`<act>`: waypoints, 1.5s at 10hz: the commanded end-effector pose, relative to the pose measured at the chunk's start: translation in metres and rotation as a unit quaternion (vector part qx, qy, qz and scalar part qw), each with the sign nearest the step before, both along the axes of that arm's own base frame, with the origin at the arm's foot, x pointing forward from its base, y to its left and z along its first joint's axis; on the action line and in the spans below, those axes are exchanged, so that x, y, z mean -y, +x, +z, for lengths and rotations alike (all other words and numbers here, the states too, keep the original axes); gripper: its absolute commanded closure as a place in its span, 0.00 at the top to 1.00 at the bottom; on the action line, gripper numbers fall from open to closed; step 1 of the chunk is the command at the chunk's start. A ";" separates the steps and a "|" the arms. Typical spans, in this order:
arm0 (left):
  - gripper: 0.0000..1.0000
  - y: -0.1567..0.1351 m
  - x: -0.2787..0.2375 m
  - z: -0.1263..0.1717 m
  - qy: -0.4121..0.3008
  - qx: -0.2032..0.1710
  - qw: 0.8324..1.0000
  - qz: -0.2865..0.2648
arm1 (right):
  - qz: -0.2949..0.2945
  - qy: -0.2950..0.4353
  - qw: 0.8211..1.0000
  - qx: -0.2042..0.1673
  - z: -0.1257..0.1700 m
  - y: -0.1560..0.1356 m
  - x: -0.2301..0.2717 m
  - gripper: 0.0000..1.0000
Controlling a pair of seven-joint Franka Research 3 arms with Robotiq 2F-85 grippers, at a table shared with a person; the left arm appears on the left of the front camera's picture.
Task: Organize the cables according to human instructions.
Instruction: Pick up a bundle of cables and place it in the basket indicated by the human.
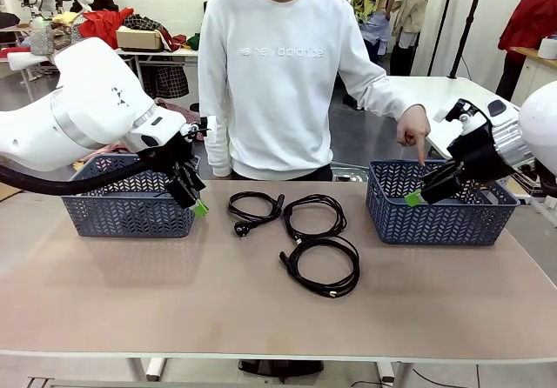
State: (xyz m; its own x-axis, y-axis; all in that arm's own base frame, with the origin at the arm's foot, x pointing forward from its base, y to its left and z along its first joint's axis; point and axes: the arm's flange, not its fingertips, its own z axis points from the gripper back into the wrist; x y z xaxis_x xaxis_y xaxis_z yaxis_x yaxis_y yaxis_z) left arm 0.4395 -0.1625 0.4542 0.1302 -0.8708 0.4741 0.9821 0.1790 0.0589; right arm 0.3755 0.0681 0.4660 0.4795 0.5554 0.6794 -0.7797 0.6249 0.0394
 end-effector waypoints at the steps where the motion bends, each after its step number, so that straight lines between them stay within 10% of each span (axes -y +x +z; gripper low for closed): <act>1: 1.00 0.001 0.000 0.001 -0.001 -0.002 1.000 0.000 | 0.009 0.008 1.000 0.004 -0.002 0.003 0.002 1.00; 15: 1.00 0.001 0.000 0.001 -0.001 -0.002 1.000 0.000 | 0.004 -0.158 0.981 -0.108 -0.067 -0.030 -0.152 1.00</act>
State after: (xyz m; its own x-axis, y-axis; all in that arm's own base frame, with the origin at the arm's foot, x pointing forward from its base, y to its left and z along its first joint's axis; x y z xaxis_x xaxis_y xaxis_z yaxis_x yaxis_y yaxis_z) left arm 0.4397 -0.1633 0.4544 0.1290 -0.8708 0.4743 0.9823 0.1777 0.0591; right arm 0.3378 0.2143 0.3922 0.5660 0.7364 0.3707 -0.8002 0.5989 0.0321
